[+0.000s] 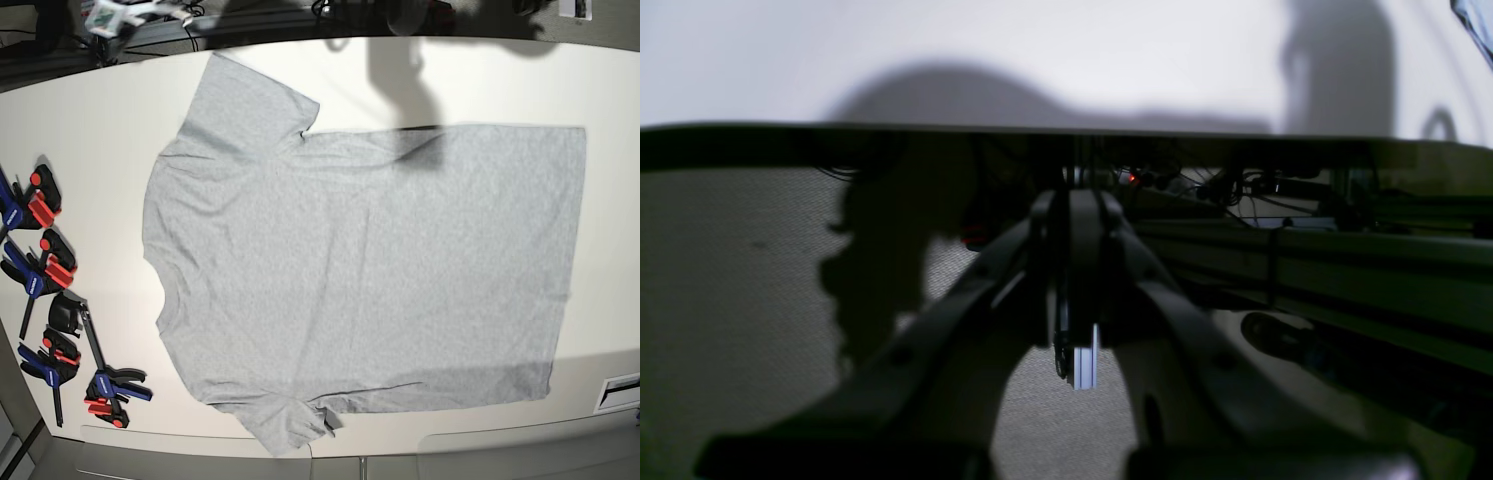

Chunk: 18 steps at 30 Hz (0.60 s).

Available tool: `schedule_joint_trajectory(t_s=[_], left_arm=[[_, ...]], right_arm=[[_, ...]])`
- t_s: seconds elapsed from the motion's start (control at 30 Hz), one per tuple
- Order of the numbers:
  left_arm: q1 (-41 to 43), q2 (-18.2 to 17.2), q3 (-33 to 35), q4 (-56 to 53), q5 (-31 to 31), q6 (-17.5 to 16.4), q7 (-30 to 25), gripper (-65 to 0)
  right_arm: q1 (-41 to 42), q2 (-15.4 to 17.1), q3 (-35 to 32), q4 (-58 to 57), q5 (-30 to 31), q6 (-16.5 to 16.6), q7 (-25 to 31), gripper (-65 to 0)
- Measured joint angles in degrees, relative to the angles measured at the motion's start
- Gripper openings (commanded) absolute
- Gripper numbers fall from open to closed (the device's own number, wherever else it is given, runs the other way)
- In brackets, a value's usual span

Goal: Fold the T-shirt properly
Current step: 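Lower the right gripper to the shirt's shoulder corner near the collar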

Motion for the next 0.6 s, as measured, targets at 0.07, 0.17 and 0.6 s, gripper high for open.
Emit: schedule_joint_trajectory(t_s=[0.07,0.17,0.6], left_arm=[[-0.6,-0.1,0.0,0.0,0.0,0.0,0.0,-62.3],[-1.2,-0.1,0.0,0.0,0.0,-0.1,0.0,-62.3],[-2.3,0.1,0.0,0.0,0.2,-0.2,0.0,-62.3]], right_arm=[[2.4,-0.1,6.3,0.3,5.5,6.7,-1.0,-65.0],[6.9,-0.5,15.7,0.2,14.9,23.2,-8.3,-65.0],[27.5,-11.4,38.3,-9.9,43.1,55.3,-31.7,-65.0]])
